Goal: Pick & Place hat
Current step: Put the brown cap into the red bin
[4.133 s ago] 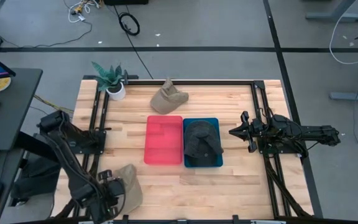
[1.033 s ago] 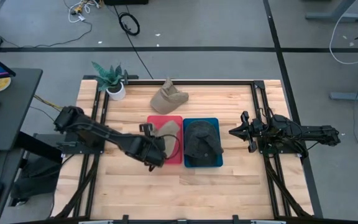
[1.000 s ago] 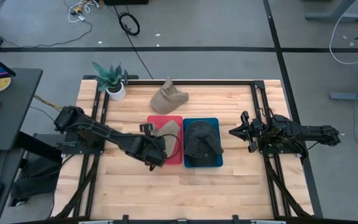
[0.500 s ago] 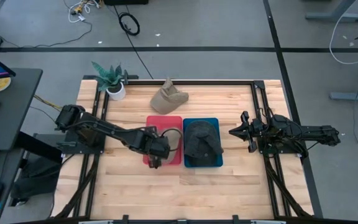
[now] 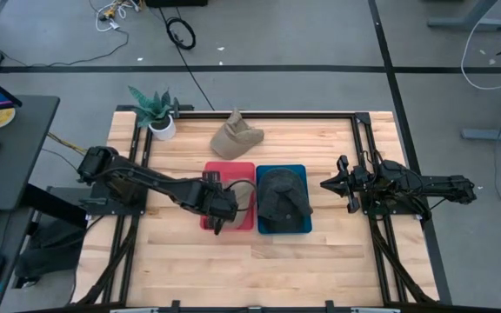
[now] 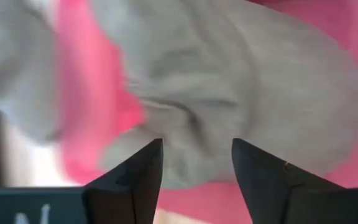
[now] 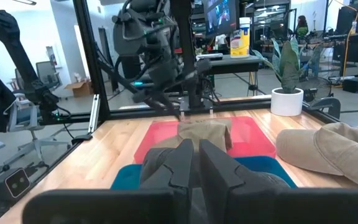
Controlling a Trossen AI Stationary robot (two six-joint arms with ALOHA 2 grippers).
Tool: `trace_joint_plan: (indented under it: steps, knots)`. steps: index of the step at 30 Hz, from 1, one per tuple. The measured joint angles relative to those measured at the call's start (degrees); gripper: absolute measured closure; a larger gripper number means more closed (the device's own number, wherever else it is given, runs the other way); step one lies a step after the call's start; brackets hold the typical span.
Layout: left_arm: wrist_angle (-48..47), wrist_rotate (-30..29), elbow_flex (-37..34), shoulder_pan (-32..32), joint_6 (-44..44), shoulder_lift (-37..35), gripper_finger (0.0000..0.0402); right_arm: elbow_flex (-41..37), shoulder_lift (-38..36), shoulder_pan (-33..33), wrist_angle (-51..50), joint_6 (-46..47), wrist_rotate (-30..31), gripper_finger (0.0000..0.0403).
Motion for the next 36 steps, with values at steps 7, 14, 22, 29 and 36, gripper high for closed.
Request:
trace_joint_plan:
  steps: [7, 14, 22, 29, 36]
  knots:
    - [-2.5, -6.6, 6.1, 1.7, 13.2, 0.0, 0.02, 0.0, 0.0, 0.0, 0.0, 0.0, 0.0, 0.0372]
    - [-1.8, -2.5, 10.4, 10.7, 29.2, -0.1, 0.02, 0.0, 0.0, 0.0, 0.0, 0.0, 0.0, 0.0372]
    - [5.7, 11.4, 10.7, 26.9, 44.1, -0.1, 0.02, 0.0, 0.0, 0.0, 0.0, 0.0, 0.0, 0.0372]
    - [8.3, 18.6, 10.7, 38.4, 57.0, 0.3, 0.02, 0.0, 0.0, 0.0, 0.0, 0.0, 0.0, 0.0372]
    - [11.4, 24.7, 10.7, 46.4, 62.3, 5.4, 0.02, 0.0, 0.0, 0.0, 0.0, 0.0, 0.0, 0.0372]
